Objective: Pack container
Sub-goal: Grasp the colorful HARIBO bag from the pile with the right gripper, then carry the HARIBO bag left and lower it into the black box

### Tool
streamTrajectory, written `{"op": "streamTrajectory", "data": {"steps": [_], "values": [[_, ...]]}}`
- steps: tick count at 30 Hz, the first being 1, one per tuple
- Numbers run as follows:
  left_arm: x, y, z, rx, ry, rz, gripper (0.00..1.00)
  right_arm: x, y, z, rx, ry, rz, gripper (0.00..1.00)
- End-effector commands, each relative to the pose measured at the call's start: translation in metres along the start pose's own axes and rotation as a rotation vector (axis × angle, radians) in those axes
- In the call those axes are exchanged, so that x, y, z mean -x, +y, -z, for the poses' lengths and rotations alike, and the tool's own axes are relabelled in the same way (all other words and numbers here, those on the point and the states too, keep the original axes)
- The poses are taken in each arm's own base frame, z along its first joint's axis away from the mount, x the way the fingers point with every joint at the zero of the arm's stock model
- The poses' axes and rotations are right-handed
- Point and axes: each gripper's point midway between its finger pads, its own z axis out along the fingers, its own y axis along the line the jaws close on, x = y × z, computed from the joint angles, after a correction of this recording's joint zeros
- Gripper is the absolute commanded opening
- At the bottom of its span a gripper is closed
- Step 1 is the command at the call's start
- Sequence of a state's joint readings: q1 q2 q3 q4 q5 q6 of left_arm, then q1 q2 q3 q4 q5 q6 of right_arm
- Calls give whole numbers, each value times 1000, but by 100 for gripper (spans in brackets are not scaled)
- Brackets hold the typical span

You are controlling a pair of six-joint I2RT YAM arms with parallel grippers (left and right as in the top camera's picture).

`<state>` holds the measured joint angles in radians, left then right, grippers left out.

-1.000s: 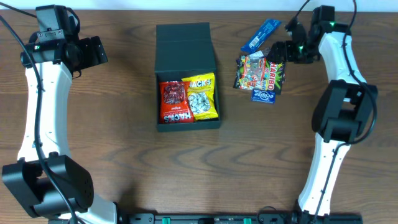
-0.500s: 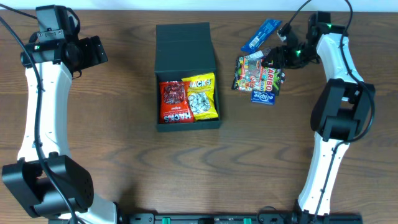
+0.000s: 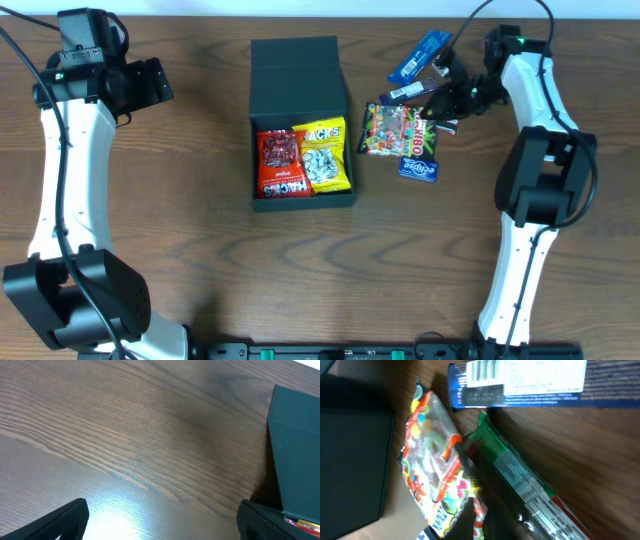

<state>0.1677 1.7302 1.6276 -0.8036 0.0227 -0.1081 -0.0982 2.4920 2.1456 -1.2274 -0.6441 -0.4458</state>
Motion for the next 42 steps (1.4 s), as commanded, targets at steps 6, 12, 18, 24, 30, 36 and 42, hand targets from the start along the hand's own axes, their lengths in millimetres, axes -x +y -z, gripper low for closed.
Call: {"op": "streamTrajectory", "data": {"steps": [6,12,18,24,30,36,42], "values": [[3,2,-2,8,-2,14,96,7,20,-4,52,-16,30,1],[3,2,-2,8,-2,14,95,38,54,38,73,-137,107,2],[3,2,-2,8,-2,14,95,64,112,102,31,-273,269,2],[3,2,-2,8,-5,14,95,68,189,140,14,-347,448,2],[8,1,-2,6,-22,7,95,60,254,126,77,-322,562,1],[11,5,-2,29,-37,-2,96,44,319,96,226,-261,662,2],[13,5,-1,28,-44,-15,96,28,349,70,293,-201,712,1]]}}
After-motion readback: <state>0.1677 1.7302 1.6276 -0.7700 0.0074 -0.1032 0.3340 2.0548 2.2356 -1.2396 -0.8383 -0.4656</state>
